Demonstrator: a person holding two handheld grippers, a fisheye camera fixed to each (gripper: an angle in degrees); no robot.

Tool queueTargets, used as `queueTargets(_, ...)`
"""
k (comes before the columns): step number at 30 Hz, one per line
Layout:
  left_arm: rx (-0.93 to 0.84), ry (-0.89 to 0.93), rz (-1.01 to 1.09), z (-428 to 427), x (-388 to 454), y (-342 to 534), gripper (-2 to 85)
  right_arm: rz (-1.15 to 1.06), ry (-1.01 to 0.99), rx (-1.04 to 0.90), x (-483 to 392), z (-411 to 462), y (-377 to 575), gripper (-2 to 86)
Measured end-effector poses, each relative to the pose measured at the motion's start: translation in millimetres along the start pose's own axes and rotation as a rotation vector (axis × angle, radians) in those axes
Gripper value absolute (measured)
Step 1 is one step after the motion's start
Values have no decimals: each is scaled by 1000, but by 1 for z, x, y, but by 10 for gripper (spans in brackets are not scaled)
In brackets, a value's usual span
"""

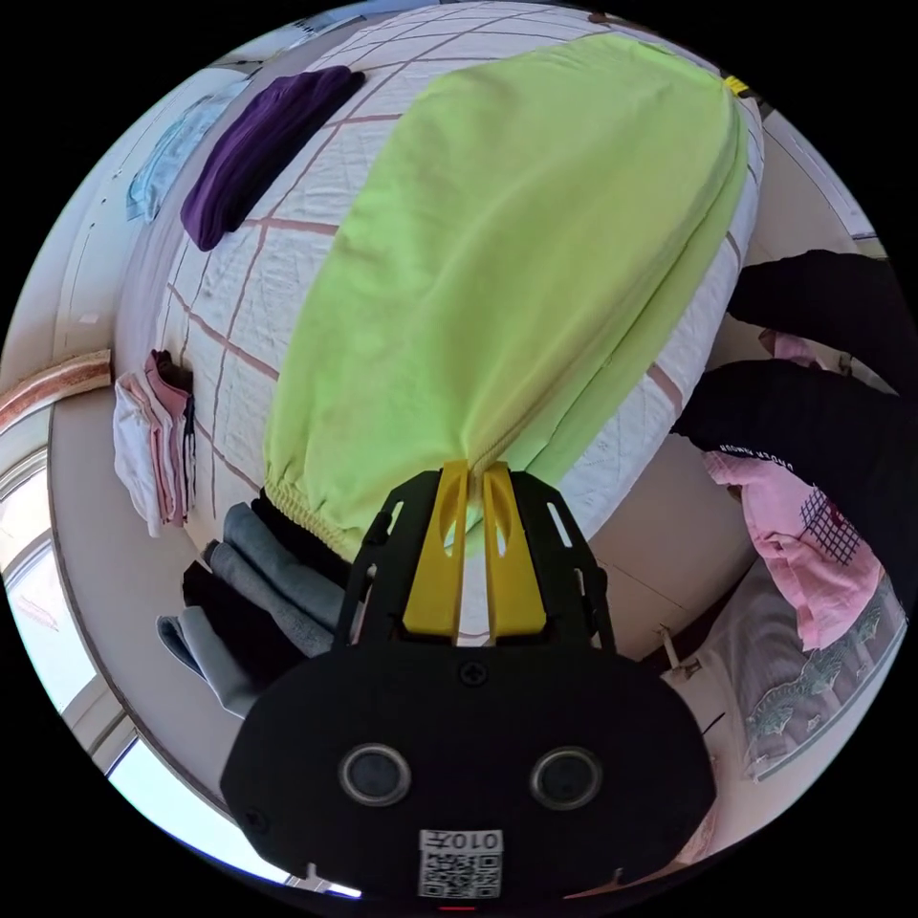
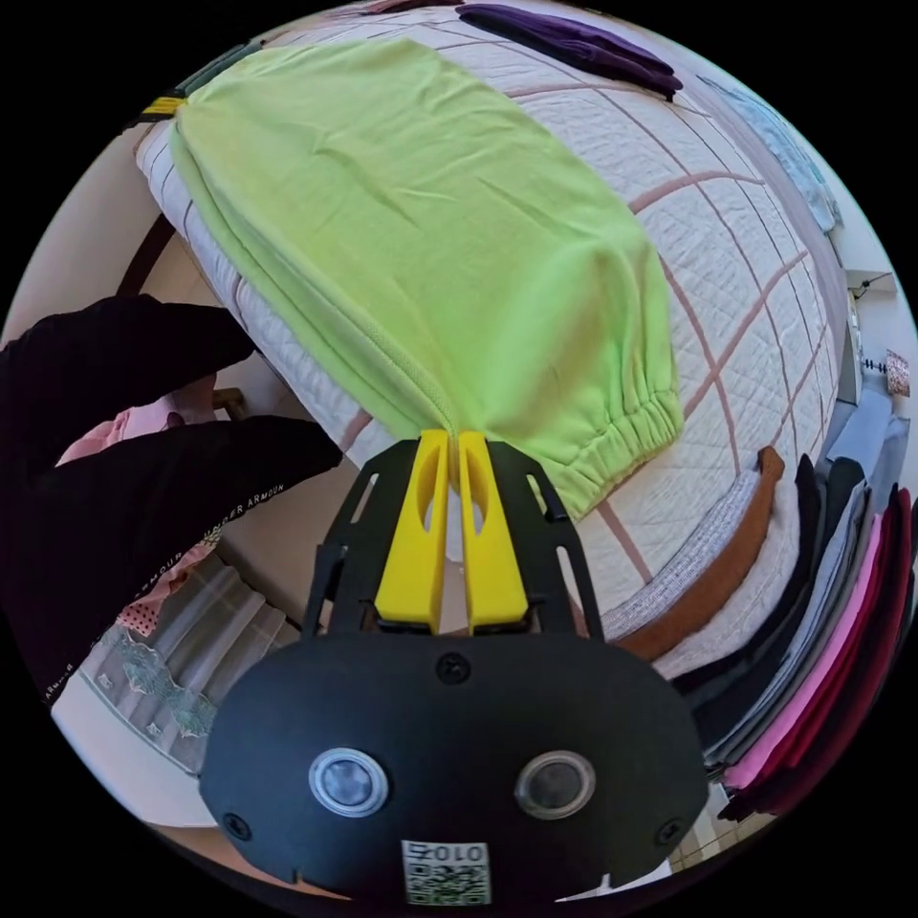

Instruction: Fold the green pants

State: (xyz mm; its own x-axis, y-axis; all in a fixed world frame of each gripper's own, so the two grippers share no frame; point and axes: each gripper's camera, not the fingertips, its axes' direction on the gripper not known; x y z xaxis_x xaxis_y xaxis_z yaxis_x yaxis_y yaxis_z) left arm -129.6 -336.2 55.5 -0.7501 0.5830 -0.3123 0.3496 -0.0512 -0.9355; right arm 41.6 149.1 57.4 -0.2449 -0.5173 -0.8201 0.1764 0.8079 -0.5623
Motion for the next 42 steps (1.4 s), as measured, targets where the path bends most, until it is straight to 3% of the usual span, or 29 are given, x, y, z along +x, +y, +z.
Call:
queueTargets(10, -9, 18, 11, 57, 13, 40, 12, 49, -47, 69, 60, 16, 41, 23)
queueTargets(19, -120, 113, -41, 127, 41, 65, 73, 240, -237, 138, 120, 20, 100, 65)
queueTargets(24, -45, 255, -310, 121, 38, 91, 78, 694, -255, 316, 203, 6, 170, 82)
queueTargets(27, 222, 302, -391, 84, 43, 54, 77, 936, -442, 374, 231, 33, 202, 101)
queueTargets(29, 421, 347, -297, 61, 56, -17, 77, 1010, -525, 398, 233, 49, 213, 100)
queueTargets(33, 578, 345, -39, 44, 86, -145, 76, 1165, -627, 467, 232, 70, 234, 94)
queueTargets(35, 654, 450, 120, 39, 105, -222, 76, 1228, -686, 525, 236, 77, 243, 90)
queueTargets(42, 454, 582, 554, 72, 177, -380, 85, 1356, -811, 628, 264, 99, 265, 71)
